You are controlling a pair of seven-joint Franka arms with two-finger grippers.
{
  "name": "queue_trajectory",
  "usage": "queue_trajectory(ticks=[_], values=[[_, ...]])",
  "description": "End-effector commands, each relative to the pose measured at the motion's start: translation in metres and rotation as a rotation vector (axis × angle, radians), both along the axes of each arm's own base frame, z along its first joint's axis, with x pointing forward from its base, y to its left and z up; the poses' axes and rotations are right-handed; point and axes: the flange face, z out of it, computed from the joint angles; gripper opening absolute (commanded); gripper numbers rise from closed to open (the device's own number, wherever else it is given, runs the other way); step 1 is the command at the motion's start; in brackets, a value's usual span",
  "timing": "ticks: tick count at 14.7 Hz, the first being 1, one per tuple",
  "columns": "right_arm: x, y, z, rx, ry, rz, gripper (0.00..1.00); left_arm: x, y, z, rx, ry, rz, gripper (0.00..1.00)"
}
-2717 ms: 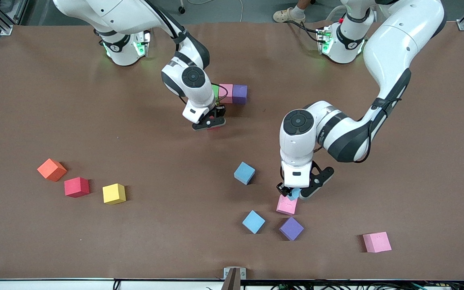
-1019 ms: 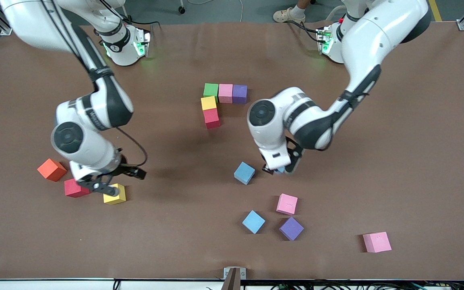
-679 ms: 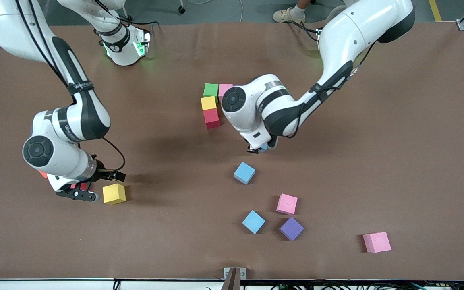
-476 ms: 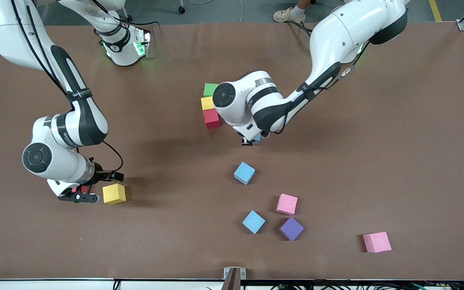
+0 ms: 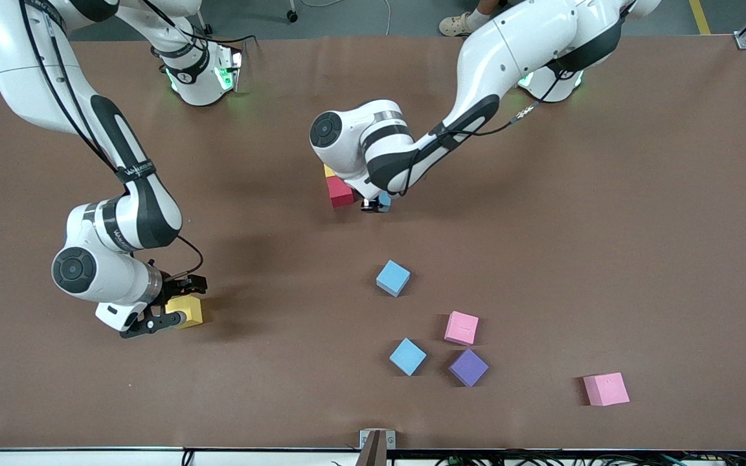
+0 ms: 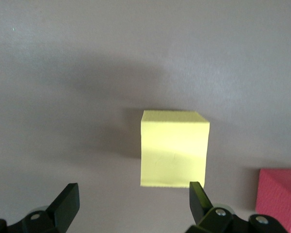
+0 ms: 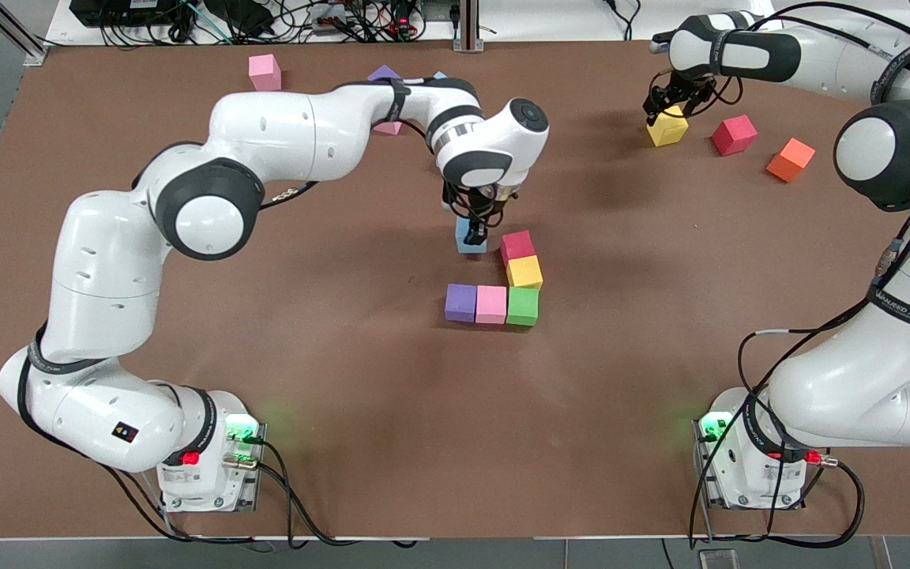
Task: Arrange 11 blocks into digit 3
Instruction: 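Grasp the yellow cube with the right gripper while the left gripper carries blue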
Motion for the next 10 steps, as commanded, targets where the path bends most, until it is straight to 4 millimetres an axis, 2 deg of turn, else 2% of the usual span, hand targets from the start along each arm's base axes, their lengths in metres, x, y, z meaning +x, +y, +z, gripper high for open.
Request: queue_trajectory(ticks=[1,3,5,10], values=[[0.012,-0.006,0.005,0.015,-0.034,0.035,1.0,-0.009,-0.011,-0.008,-0.003,-0.04,0.115,0.08],[0.019,-0.013,0.012,-0.015,-0.063,0.056,1.0,-0.013,-0.016,-0.009,-0.017,-0.035,0.12,0.08],[0.027,-0.023,0.009,-0.045,-0.075,0.103,1.0,-0.017,-0.02,-0.008,-0.023,-0.036,0.131,0.08],[0.024,-0.025,-0.016,-0.031,-0.041,0.099,1.0,-0.027,-0.031,-0.008,-0.053,-0.056,0.123,0.08]])
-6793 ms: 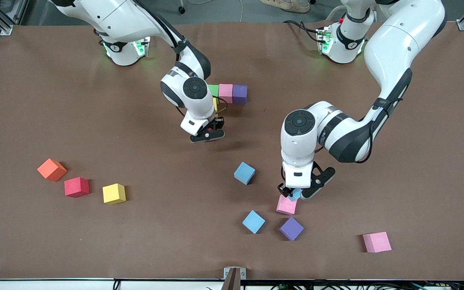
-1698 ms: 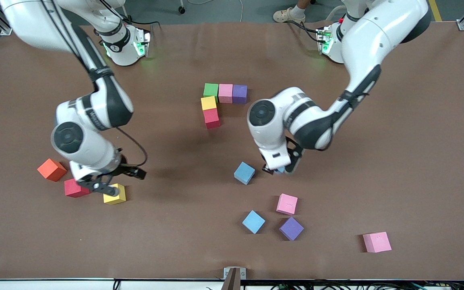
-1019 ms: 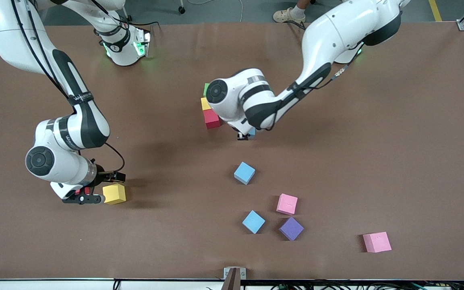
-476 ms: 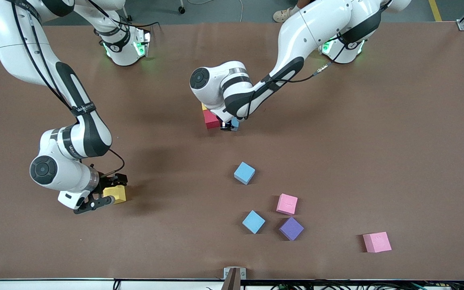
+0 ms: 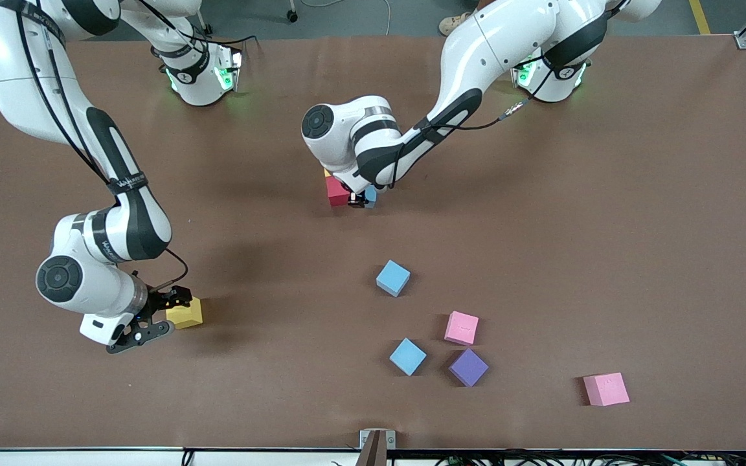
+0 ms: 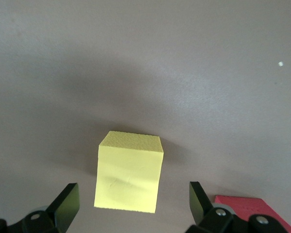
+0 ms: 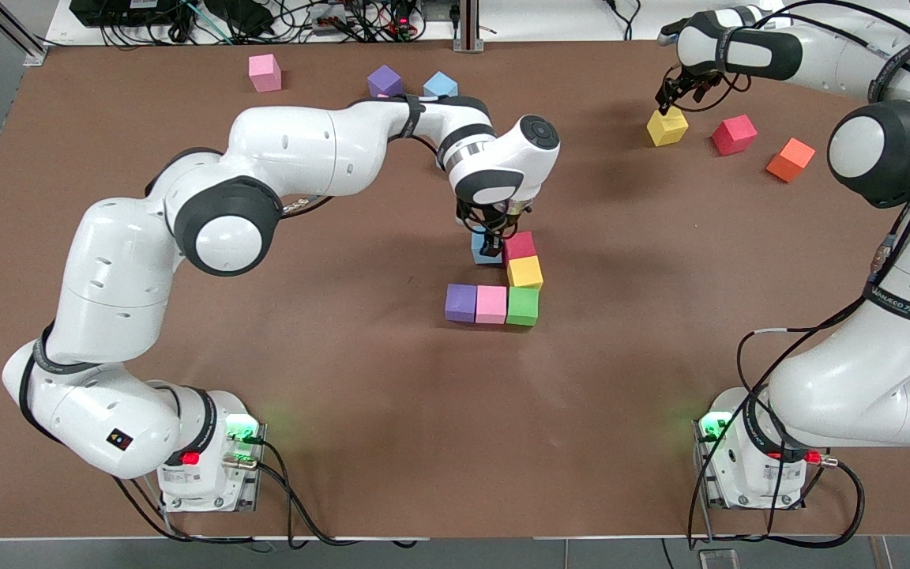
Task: Arrange 11 blocks into digit 3
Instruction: 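Grasp the yellow cube with the right gripper while the left gripper carries blue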
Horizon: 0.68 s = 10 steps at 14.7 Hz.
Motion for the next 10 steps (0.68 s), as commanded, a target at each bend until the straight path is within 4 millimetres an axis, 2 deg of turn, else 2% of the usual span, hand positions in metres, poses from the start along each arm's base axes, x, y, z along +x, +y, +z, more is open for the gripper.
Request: queue_trajectory(ticks=[1,7,10], values=[[0.004,-0.003,-0.014,0.008,0.011,0.011,1.0,-0.006,-0.01,-0.001,-0.004,-0.056,0.125,0.08],[0.007,-0.004,-0.02,0.008,0.013,0.018,1.0,-0.016,-0.018,-0.008,-0.002,-0.06,0.11,0.08],[0.008,-0.003,-0.03,0.014,0.001,0.018,1.0,-0.019,-0.02,-0.008,-0.004,-0.066,0.127,0.08]])
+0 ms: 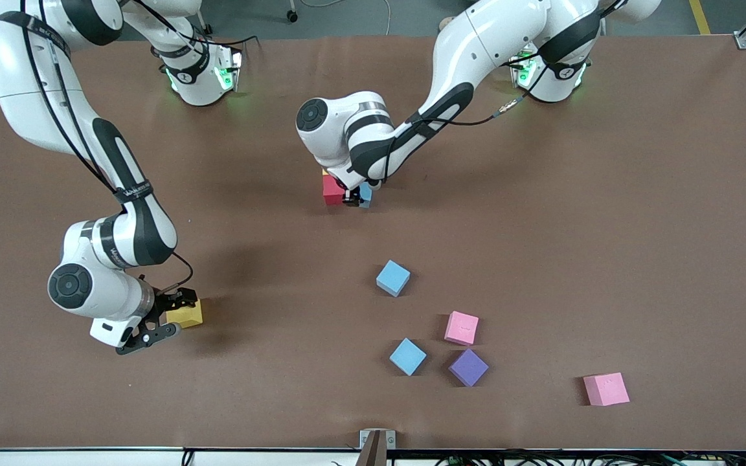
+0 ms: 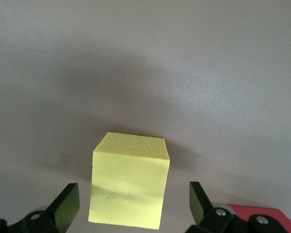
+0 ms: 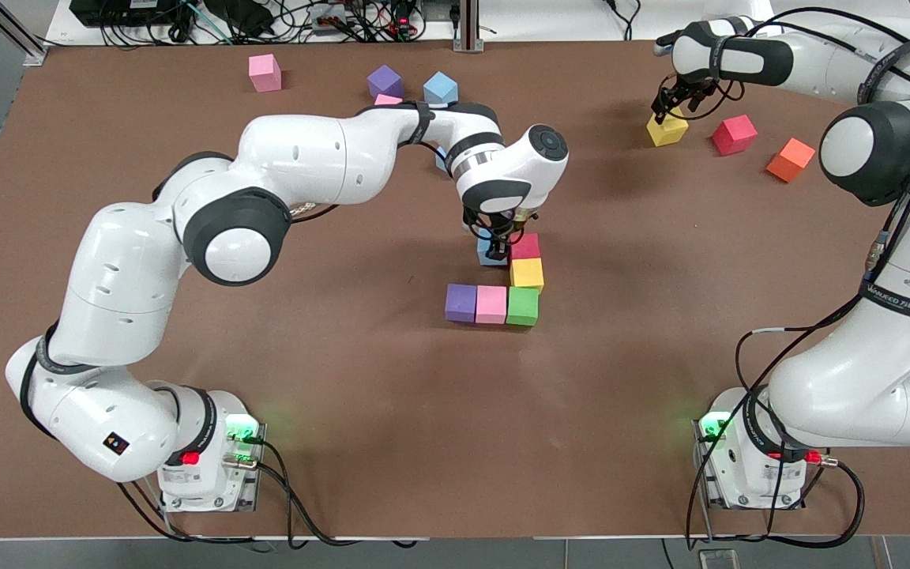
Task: Arrange 11 blocks into digit 3
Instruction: 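Place the light blue cube beside red with the left gripper and release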
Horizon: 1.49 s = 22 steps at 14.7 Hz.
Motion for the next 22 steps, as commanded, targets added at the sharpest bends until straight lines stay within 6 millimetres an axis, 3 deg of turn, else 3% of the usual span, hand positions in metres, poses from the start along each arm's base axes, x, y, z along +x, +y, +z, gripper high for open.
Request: queue_trajectory(ticks=[1,8,13,19,20,21,22], values=[[0.007,-0.002,-0.013,0.007,-0.015,0.016,1.0,-0.014,-0.012,-0.006,-0.007,-0.033,0.136,0.08],[0.005,-0.001,-0.019,0.008,-0.006,0.015,1.0,-0.034,-0.019,-0.024,0.011,-0.023,0.14,0.1],[0.005,0.001,-0.02,0.01,-0.004,0.016,1.0,-0.017,-0.013,-0.033,0.031,-0.069,0.166,0.1],[0.004,0.004,-0.025,0.012,0.002,0.02,1.0,-0.01,-0.01,-0.035,0.038,-0.087,0.182,0.11],[0.004,0.005,-0.026,0.011,0.004,0.02,1.0,-0.009,-0.009,-0.035,0.039,-0.088,0.181,0.18],[0.004,0.006,-0.026,0.012,0.004,0.023,0.97,-0.005,-0.007,-0.034,0.04,-0.089,0.175,0.43],[0.004,0.005,-0.027,0.011,0.005,0.022,0.89,-0.003,-0.007,-0.03,0.037,-0.093,0.178,0.99]])
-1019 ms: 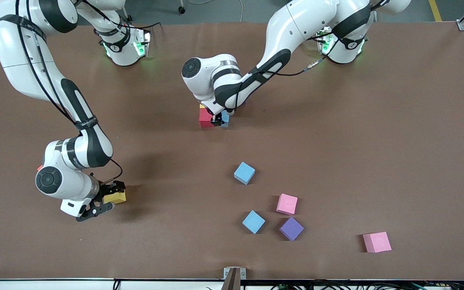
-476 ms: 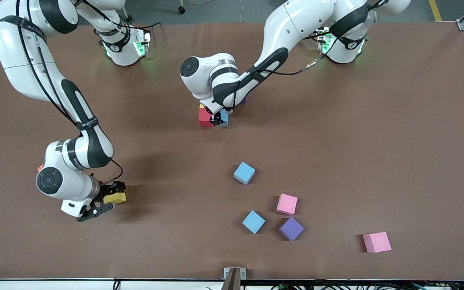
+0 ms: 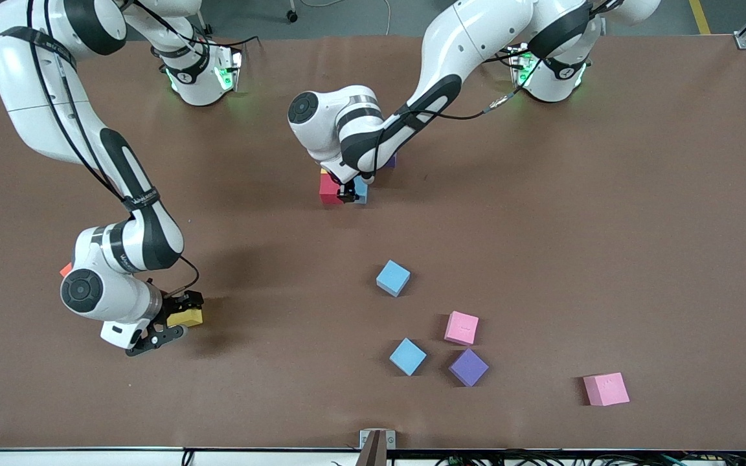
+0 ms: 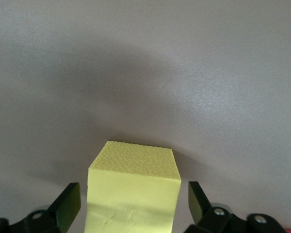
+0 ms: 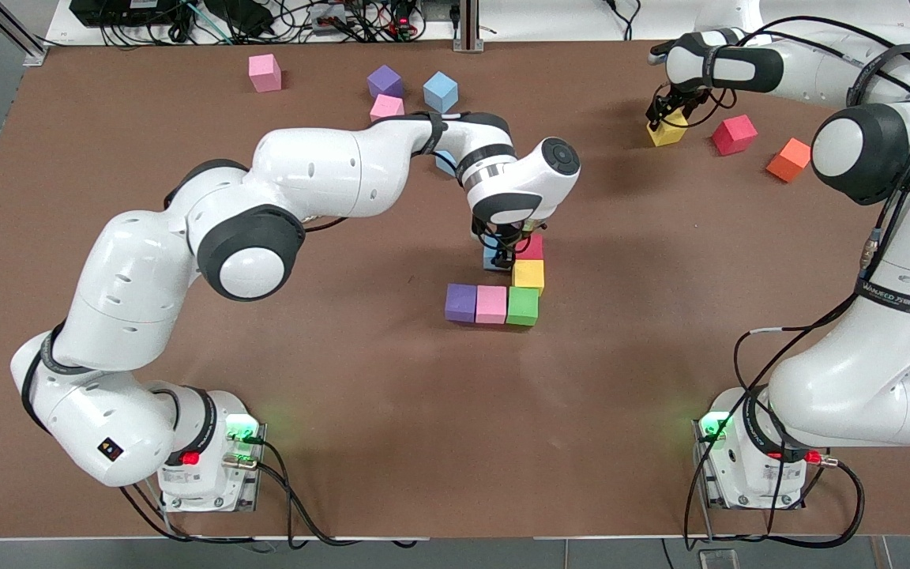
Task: Arrange 11 blocks into digit 3
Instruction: 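Place the light blue cube beside red with the left gripper and release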
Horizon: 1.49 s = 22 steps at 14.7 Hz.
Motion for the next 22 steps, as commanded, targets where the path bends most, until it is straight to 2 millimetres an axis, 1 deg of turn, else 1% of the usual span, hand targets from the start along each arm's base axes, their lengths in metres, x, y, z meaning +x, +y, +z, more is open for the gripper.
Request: queue_trajectory(ticks=[1,2,3,5,7,8,9,10,11,12,13,14,16,17,18,20,21,22], values=[[0.002,0.0,-0.002,-0.001,0.001,0.016,0.78,0.011,0.005,-0.012,0.006,-0.07,0.169,1.0],[0.002,0.002,-0.002,0.0,0.001,0.014,0.55,0.017,0.006,0.002,-0.004,-0.084,0.168,1.0],[0.002,0.002,-0.002,0.003,0.0,0.015,0.5,0.017,0.002,0.022,-0.023,-0.095,0.16,1.0],[0.002,0.003,-0.002,-0.001,0.001,0.02,0.46,0.014,0.003,0.05,-0.016,-0.084,0.149,1.0],[0.002,0.003,-0.002,-0.003,0.001,0.012,0.44,0.009,-0.001,0.08,-0.037,-0.06,0.113,1.0],[0.003,0.004,0.001,-0.001,-0.004,0.006,0.44,0.002,-0.003,0.091,-0.036,-0.048,0.088,1.0],[0.004,0.007,0.004,0.002,-0.009,0.001,0.44,-0.003,-0.004,0.094,-0.028,-0.036,0.067,1.0],[0.007,0.009,0.011,0.005,-0.018,-0.022,0.44,-0.004,-0.003,0.094,-0.016,-0.027,0.037,1.0],[0.008,0.023,0.02,0.007,-0.027,-0.047,0.44,-0.001,0.0,0.103,-0.008,-0.018,-0.028,1.0],[0.006,0.042,0.025,0.008,-0.029,-0.069,0.44,0.007,0.007,0.111,-0.003,-0.002,-0.109,1.0],[0.004,0.065,0.029,0.007,-0.035,-0.081,0.44,0.024,0.019,0.119,0.003,0.016,-0.181,1.0],[-0.001,0.093,0.032,0.013,-0.037,-0.102,0.44,0.044,0.033,0.12,0.004,0.034,-0.232,1.0],[-0.011,0.125,0.032,0.015,-0.011,-0.177,0.44,0.092,0.068,0.121,0.005,0.065,-0.308,1.0],[-0.014,0.137,0.034,0.021,0.0,-0.21,0.44,0.117,0.087,0.123,-0.001,0.079,-0.348,1.0],[-0.022,0.16,0.034,0.035,0.013,-0.227,0.45,0.14,0.109,0.123,-0.006,0.099,-0.398,1.0],[-0.035,0.2,0.033,0.079,0.044,-0.253,0.45,0.178,0.147,0.123,-0.022,0.132,-0.494,1.0],[-0.042,0.218,0.034,0.088,0.053,-0.238,0.45,0.196,0.166,0.123,-0.033,0.141,-0.535,1.0],[-0.049,0.231,0.032,0.086,0.063,-0.225,0.45,0.21,0.182,0.124,-0.048,0.145,-0.572,1.0]])
